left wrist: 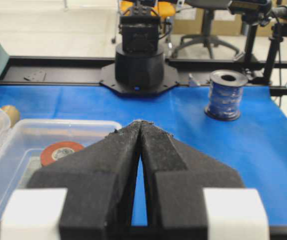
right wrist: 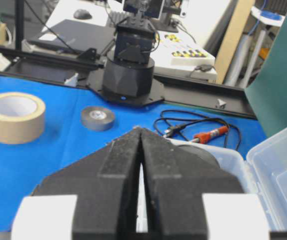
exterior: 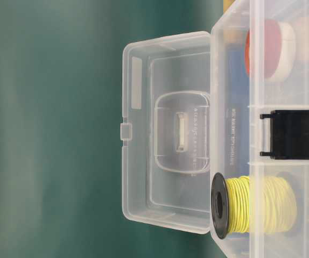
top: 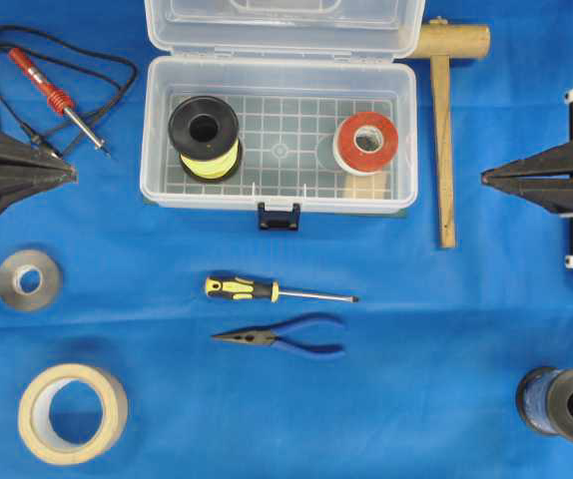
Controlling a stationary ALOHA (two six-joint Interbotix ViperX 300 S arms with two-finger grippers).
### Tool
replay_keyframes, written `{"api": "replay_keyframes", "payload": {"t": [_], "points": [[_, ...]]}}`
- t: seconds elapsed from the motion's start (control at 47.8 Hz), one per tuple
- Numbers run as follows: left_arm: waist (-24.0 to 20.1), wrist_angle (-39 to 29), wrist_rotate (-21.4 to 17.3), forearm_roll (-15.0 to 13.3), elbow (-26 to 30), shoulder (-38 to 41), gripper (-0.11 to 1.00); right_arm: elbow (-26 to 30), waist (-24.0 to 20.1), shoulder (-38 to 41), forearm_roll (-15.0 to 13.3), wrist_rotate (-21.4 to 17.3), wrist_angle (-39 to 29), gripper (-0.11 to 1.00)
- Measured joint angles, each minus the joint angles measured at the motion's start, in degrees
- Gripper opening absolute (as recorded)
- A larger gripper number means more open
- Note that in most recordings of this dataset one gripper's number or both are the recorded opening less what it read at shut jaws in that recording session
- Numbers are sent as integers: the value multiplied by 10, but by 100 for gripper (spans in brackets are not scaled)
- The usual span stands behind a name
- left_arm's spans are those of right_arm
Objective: Close the tool box with the left arm.
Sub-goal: 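Move the left gripper to the raised clear lid of the tool box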
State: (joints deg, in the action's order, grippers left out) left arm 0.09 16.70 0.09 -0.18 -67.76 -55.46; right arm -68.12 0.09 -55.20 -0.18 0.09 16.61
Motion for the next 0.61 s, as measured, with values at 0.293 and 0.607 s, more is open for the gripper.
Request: {"api": "replay_keyframes", "payload": {"t": [0.293,0.607], "points": [[-11,-52,-7,-19,49,15,0,33,10,15,0,2,-44,0],[-148,-214,-40,-19,163,67,0,35,20,30,1,0,-54,0]]}}
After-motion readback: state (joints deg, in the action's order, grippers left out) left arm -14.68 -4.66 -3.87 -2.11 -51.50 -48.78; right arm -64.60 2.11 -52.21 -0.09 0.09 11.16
